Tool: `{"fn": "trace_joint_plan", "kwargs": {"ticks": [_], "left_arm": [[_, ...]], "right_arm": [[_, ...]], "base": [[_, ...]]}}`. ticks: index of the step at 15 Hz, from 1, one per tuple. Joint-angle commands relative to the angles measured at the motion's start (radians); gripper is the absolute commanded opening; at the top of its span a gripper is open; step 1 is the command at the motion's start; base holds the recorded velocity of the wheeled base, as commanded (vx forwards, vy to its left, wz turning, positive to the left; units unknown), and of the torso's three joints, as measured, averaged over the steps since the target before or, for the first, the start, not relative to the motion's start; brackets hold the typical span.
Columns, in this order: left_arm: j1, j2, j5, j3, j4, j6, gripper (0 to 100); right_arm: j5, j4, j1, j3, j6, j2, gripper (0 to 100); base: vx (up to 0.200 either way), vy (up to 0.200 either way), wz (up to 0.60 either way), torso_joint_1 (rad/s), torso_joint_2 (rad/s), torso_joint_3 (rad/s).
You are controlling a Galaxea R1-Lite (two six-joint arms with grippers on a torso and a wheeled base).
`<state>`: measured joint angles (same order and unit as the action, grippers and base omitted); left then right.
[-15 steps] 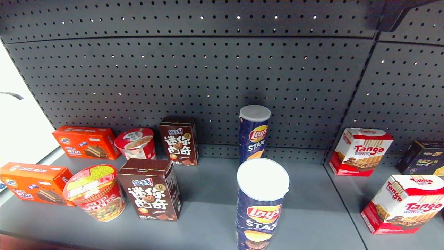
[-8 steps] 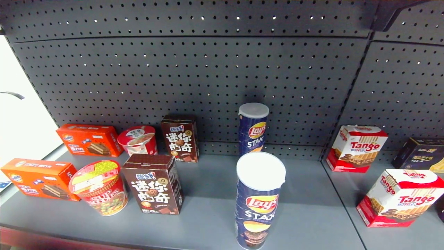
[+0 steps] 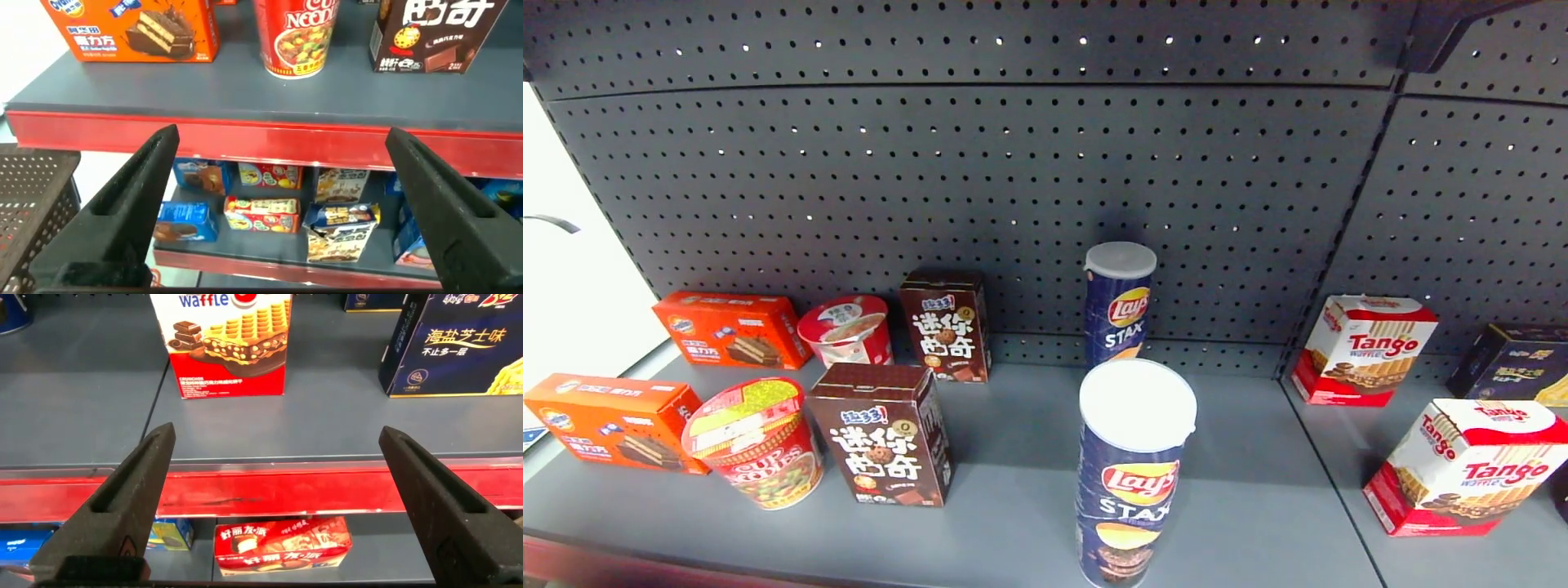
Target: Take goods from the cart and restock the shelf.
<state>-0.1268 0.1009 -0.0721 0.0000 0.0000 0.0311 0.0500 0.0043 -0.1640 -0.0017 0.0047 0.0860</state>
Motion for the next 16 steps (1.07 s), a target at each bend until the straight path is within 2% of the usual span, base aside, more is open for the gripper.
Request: {"fn": "trace_joint_plan", "kwargs": {"ticks": [1, 3, 16], "left_arm": [[-0.001, 0.002, 0.000, 0.000, 0.000, 0.000, 100], [0.001, 0.002, -0.003, 0.000, 0.000, 0.006, 100], [-0.001, 0.002, -0.003, 0.000, 0.000, 0.006, 100]], "right_arm": [[0.001, 0.000, 0.000, 0.000, 0.000, 0.001, 100], [0.001, 0.000, 0.001, 0.000, 0.000, 0.001, 100], [0.001, 0.000, 0.000, 0.000, 0.000, 0.001, 100]], "base": [[0.000, 0.000, 0.00, 0.000, 0.00, 0.000], [0.000, 0.000, -0.30, 0.004, 0.00, 0.004], [0.000, 0.000, 0.00, 0.000, 0.00, 0.000]]}}
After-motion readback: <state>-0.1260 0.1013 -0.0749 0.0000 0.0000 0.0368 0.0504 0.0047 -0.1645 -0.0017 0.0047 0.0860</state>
